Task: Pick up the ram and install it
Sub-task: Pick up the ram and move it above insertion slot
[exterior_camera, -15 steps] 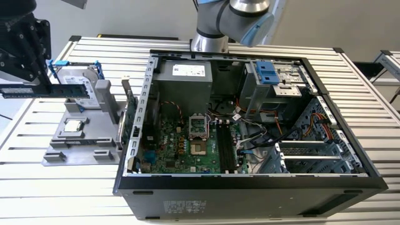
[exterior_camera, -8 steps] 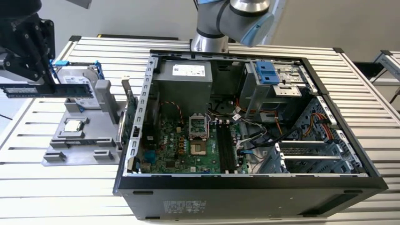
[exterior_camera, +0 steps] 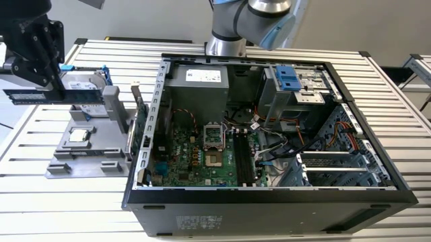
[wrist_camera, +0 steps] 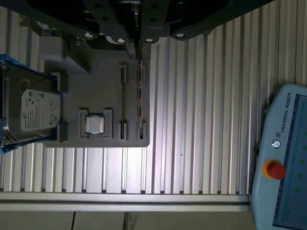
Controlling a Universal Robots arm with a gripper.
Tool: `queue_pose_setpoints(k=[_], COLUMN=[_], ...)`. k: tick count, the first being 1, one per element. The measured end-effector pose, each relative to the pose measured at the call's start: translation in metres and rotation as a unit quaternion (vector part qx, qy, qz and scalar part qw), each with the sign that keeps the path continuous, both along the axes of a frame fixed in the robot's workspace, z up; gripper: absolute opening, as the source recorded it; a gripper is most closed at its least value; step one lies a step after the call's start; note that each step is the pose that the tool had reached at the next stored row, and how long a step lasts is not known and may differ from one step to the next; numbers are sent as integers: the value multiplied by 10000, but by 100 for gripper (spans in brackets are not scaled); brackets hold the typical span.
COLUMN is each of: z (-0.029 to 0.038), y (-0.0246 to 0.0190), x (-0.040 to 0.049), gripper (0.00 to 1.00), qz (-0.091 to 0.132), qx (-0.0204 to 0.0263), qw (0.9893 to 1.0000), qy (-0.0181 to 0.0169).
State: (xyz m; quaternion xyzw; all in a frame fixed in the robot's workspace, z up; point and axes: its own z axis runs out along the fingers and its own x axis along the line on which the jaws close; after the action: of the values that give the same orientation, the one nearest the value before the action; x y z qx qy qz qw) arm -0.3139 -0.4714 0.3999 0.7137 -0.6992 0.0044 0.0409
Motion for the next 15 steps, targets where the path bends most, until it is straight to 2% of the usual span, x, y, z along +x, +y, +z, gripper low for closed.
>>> queue_pose_setpoints(k=[15], z=[-1], y=[23], x=[138], gripper=[0], qz=[0], qx=[0], qw=[10000], qy=[0])
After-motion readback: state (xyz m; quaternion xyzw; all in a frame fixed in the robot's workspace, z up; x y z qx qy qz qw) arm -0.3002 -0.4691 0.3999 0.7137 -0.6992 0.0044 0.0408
